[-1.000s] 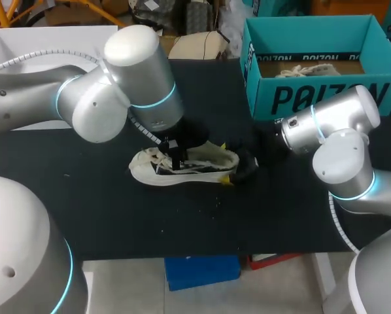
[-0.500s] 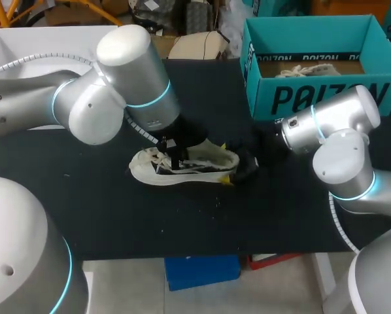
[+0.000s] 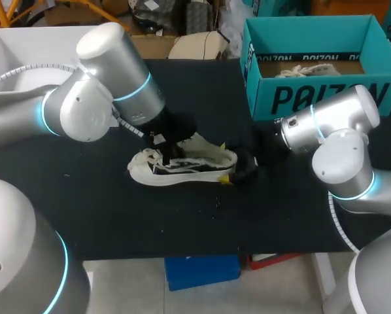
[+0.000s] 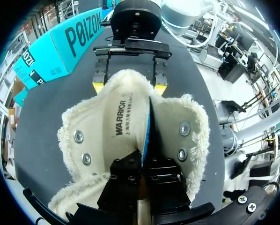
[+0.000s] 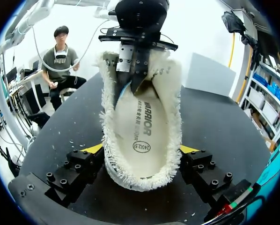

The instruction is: Take the shoe out of the shoebox, open the shoe tongue, remove and reinsert the insole, then place the shoe into the shoebox

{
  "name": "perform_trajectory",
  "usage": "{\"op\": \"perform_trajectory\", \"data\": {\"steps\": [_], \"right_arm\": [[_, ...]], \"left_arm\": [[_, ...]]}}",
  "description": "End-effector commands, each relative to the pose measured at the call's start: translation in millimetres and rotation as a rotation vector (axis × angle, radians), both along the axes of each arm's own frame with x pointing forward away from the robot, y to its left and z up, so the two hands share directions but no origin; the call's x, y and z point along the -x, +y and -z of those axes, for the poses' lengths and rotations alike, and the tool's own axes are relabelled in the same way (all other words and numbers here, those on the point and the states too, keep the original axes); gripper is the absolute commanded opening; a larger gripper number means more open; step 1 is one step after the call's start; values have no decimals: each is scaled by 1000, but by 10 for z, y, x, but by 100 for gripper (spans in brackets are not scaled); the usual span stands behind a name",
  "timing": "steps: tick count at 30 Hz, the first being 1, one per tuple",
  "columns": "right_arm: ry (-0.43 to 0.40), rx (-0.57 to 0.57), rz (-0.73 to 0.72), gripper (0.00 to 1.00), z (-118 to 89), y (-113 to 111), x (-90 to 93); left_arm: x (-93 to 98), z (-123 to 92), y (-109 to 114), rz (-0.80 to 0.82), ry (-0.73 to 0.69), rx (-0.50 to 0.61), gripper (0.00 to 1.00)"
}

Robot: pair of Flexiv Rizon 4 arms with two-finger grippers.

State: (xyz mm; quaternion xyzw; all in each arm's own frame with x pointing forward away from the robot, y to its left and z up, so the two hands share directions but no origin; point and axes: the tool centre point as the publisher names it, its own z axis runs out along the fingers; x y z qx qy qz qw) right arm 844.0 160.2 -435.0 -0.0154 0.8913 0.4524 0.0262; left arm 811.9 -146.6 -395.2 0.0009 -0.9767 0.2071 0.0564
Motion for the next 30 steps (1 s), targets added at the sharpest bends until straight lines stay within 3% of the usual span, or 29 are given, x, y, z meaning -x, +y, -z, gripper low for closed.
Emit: {"op": "perform_trajectory", "data": {"steps": [1,8,16,18,20,30], "right_arm": [[0,1,1,0,65,-78,-46],[0,1,1,0,65,-78,-46],[0,1,1,0,65,-78,-46],[0,1,1,0,65,-78,-46],[0,1,1,0,65,-78,-46],[0,1,1,0,65,-78,-46]], "left_arm": [[24,-54,62,4,10,-2,0],[24,-48,35,18,26,-2,0],[35,-61,-1,37,28,-3,25],[36,-60,-9,40,29,-6,6],[35,-60,-11,40,31,-7,0],[44,-46,-39,69,58,11,0]]}}
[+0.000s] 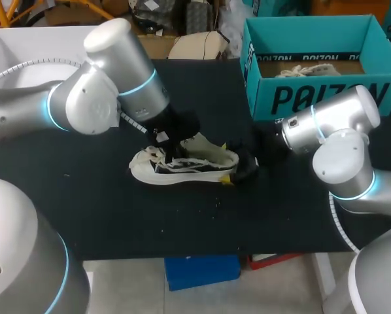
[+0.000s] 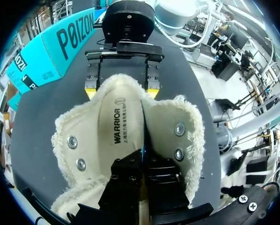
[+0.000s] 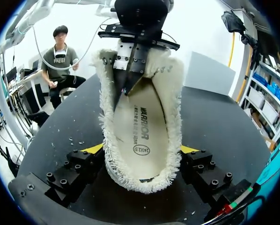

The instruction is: Take the shoe out of the shoebox, open the shoe tongue, remove and reinsert the insole, then place the shoe into the shoebox

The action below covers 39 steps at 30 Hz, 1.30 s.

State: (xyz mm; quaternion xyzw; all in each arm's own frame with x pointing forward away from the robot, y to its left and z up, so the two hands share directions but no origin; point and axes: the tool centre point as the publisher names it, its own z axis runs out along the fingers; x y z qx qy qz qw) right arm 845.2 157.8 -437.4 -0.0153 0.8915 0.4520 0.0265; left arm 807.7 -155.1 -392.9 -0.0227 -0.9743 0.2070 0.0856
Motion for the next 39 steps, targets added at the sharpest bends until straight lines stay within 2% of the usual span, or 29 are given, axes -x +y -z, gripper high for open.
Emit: {"op": "perform_trajectory", "data": {"steps": [1,6,13,22,28,29,30,34,35,37,39], "right_arm": [[0,0,0,0,40,-54,-34],[0,0,0,0,40,-54,-34],[0,0,0,0,40,-54,-34],[0,0,0,0,40,-54,-34],[0,0,0,0,40,-54,-34],[0,0,0,0,40,-54,-34],[0,0,0,0,40,-54,-34],[0,0,0,0,40,-54,-34],[0,0,0,0,40,-54,-34],[0,0,0,0,40,-54,-34],[0,0,0,0,40,-54,-34]], "left_arm": [[2,-19,43,21,19,19,0],[-11,-12,43,76,86,93,0],[-22,50,39,123,159,143,0],[4,71,23,123,160,129,0],[31,19,-36,121,101,33,0],[42,10,-49,125,85,15,28],[54,0,-61,124,65,-8,39],[108,-25,-94,105,-3,-95,52],[116,-39,-99,101,-11,-112,65],[113,-86,-109,86,-8,-147,82],[100,-170,-111,76,4,-159,79]]}}
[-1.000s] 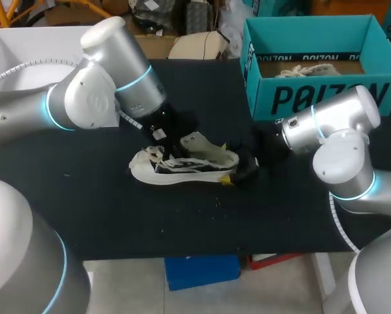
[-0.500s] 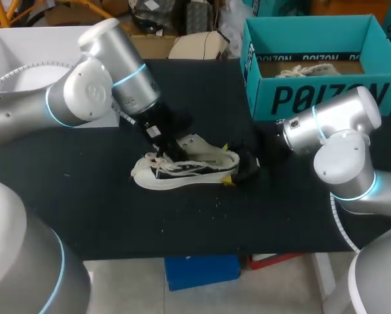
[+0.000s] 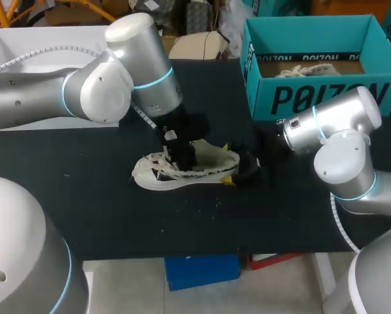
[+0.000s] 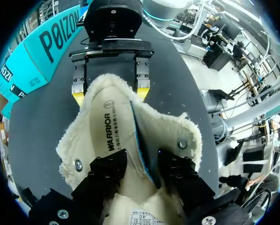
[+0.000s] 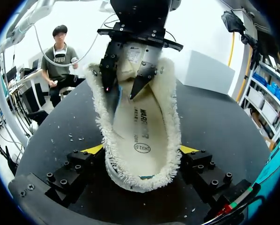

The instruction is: Take the shoe out of the shoebox, open the shoe tongue, remove and reinsert the insole, then place the shoe into the shoebox

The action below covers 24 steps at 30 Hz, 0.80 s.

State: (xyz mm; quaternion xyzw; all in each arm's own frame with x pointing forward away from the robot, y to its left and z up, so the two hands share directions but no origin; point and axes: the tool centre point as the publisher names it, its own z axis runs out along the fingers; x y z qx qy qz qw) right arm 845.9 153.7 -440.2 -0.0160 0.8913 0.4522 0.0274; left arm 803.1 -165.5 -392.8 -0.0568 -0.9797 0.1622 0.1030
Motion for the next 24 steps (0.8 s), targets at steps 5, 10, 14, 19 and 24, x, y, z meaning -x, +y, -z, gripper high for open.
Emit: {"op": "perform_trajectory", "data": {"steps": [5,10,14,19,24], "right_arm": [[2,0,1,0,13,-13,-27],[2,0,1,0,13,-13,-27],[2,0,1,0,13,-13,-27],[2,0,1,0,13,-13,-27],[2,0,1,0,13,-13,-27]], "left_arm": [[-23,-332,-5,-45,44,-141,44],[-123,-348,39,-79,156,-156,0],[-156,-349,35,-53,231,-139,0],[-167,-383,-12,-19,229,-170,0],[-166,-374,-57,2,245,-191,0]]}}
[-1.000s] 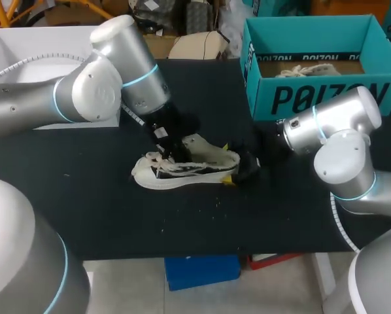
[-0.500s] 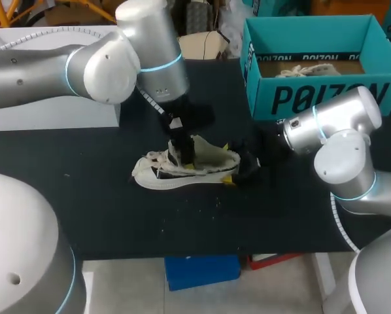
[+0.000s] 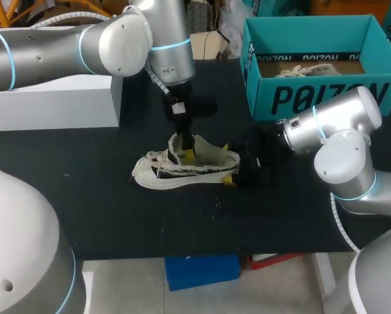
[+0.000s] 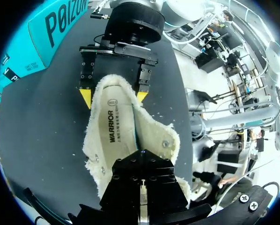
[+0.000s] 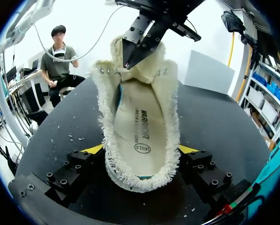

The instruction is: Take the shoe out of the shoebox, open the shoe tongue, remove and reinsert the insole, then place the shoe into the shoebox

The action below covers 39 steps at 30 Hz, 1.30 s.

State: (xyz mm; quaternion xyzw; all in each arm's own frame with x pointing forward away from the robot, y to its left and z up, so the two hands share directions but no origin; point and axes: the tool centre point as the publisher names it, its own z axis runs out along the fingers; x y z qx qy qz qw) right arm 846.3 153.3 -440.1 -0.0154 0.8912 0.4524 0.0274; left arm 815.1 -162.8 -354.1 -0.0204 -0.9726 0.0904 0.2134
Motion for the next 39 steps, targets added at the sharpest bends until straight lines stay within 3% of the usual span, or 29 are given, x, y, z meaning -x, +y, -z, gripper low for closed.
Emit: {"op": "perform_trajectory", "data": {"steps": [1,16,39], "right_arm": [[2,1,0,0,14,-9,-23],[2,1,0,0,14,-9,-23],[2,1,0,0,14,-9,-23]], "left_arm": [[-46,13,-84,23,25,-30,0],[-47,37,-77,7,-14,-36,0],[66,415,-180,3,30,-61,0]]}}
